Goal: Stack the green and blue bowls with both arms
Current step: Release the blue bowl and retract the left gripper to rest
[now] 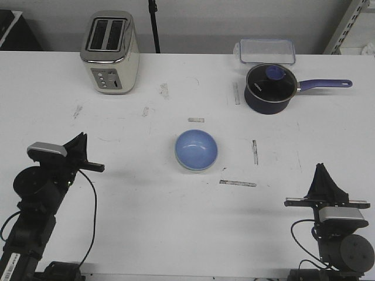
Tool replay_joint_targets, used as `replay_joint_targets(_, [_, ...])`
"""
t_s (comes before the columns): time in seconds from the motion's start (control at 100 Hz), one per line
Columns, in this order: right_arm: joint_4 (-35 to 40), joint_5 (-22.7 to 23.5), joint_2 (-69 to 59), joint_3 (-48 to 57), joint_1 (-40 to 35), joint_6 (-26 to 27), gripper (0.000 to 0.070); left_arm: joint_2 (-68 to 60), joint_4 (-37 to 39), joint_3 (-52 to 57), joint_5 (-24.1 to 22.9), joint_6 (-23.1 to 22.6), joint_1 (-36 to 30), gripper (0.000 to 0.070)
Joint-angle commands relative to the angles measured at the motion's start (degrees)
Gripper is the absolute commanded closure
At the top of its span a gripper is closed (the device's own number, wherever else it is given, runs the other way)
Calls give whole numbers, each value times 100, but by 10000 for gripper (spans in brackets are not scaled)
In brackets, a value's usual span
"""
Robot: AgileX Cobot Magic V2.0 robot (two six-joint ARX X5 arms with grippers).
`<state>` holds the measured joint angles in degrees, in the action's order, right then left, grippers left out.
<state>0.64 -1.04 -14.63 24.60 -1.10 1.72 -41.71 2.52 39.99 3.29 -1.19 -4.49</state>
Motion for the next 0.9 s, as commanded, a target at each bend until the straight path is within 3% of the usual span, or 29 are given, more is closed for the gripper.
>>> replay_joint_targets(0.0, [-63,13,7,4,-2,-28,697,240,85,-192,9,-181,61,699])
replay_joint_targets(0.25, [-63,13,7,4,-2,-28,697,1285,289,-1158,9,-179,90,698])
replay_joint_targets(0.48, [-63,13,7,4,-2,-28,697,1943,-533,-1176,11,-105,90,698])
replay_joint_targets(0.89, [-63,13,7,4,-2,-28,697,2603,-551,-1176,11,-105,90,698])
